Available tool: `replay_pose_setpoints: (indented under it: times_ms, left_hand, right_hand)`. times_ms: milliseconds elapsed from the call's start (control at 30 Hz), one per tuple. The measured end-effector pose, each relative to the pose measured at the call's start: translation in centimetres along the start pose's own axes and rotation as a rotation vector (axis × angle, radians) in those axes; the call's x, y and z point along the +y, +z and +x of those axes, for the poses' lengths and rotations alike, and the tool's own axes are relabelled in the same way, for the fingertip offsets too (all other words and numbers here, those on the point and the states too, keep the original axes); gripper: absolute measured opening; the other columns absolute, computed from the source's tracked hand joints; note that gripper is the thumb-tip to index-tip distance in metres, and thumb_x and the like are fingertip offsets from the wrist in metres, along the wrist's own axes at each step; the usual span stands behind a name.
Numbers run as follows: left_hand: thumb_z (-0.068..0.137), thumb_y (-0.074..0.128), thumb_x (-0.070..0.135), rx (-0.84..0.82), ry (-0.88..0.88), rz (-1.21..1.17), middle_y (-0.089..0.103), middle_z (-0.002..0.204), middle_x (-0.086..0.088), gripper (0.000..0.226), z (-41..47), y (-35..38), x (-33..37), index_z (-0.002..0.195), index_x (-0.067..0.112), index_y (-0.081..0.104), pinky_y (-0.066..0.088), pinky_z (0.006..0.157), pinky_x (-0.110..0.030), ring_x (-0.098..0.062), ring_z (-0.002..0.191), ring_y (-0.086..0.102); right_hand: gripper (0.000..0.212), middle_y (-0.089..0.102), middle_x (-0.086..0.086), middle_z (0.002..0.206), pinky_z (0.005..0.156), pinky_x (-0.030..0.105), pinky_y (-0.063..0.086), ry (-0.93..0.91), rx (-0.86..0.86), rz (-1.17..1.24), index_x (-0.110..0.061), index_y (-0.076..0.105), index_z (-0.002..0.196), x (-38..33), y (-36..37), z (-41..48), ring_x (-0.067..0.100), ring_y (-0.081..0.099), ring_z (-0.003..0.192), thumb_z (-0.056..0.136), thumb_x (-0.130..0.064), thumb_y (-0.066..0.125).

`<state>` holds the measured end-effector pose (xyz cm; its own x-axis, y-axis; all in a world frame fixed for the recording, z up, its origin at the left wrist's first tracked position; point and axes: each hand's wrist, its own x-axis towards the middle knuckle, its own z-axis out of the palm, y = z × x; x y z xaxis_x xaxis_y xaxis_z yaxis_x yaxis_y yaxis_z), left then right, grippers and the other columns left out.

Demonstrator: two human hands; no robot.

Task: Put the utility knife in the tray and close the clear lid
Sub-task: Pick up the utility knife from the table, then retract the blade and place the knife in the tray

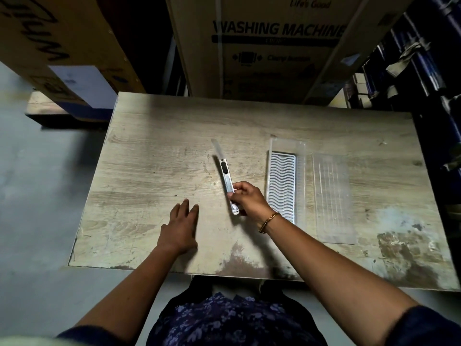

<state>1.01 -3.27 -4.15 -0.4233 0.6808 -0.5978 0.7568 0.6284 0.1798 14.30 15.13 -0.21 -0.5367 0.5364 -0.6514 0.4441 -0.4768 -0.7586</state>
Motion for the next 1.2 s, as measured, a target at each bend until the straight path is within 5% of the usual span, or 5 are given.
replay_pose_setpoints:
  times_ms: [167, 367, 700, 867, 1200]
  left_hand:
    - [0.067, 0.08, 0.025, 0.004, 0.001, 0.008, 0.0, 0.166, -0.003, 0.111, -0.1, 0.0, 0.0, 0.154, 0.027, 0.011, 0.05, 0.097, -0.062, -0.03, 0.151, 0.001]
    - [0.066, 0.079, 0.027, 0.0, 0.006, 0.006, -0.003, 0.167, -0.002, 0.114, -0.1, -0.2, 0.1, 0.155, 0.027, 0.008, 0.048, 0.1, -0.06, -0.029, 0.152, -0.001]
    - [0.066, 0.08, 0.029, 0.007, 0.017, 0.021, -0.003, 0.167, -0.003, 0.115, -0.2, -0.2, 0.1, 0.156, 0.027, 0.007, 0.05, 0.099, -0.057, -0.029, 0.152, -0.001]
    - [0.065, 0.081, 0.031, 0.014, 0.018, 0.03, -0.003, 0.167, -0.002, 0.115, -0.3, -0.3, 0.1, 0.156, 0.028, 0.009, 0.05, 0.099, -0.057, -0.029, 0.152, 0.0]
    - [0.065, 0.082, 0.032, 0.02, 0.019, 0.028, -0.003, 0.167, -0.002, 0.117, -0.3, -0.4, 0.1, 0.156, 0.028, 0.009, 0.05, 0.098, -0.057, -0.028, 0.152, 0.0]
  right_hand:
    - [0.012, 0.073, 0.007, 0.09, 0.057, 0.031, 0.054, -0.034, -0.112, 0.256, -0.012, 0.052, 0.101, -2.9, -1.5, -2.3, 0.017, 0.068, 0.067, 0.095, -0.002, 0.056]
    - [0.023, 0.061, 0.002, 0.073, 0.049, 0.025, 0.04, -0.151, -0.061, 0.234, -0.017, 0.054, 0.098, -6.0, -3.6, -4.4, 0.01, 0.046, 0.05, 0.092, 0.0, 0.04]
    - [0.066, 0.048, -0.003, 0.054, 0.045, 0.025, 0.029, -0.1, 0.219, 0.059, -0.02, 0.058, 0.065, -9.6, -5.0, -6.5, 0.009, 0.038, 0.043, 0.068, -0.086, 0.05]
    - [0.048, 0.048, -0.005, 0.051, 0.044, 0.024, 0.027, -0.109, 0.302, 0.11, -0.021, 0.058, 0.061, -10.1, -5.2, -6.4, 0.008, 0.037, 0.042, 0.083, -0.063, 0.057]
    - [0.032, 0.067, 0.008, 0.087, 0.044, 0.019, 0.041, -0.217, 0.109, 0.366, -0.007, 0.059, 0.11, -10.2, -5.6, -6.4, 0.011, 0.046, 0.059, 0.095, 0.002, 0.033]
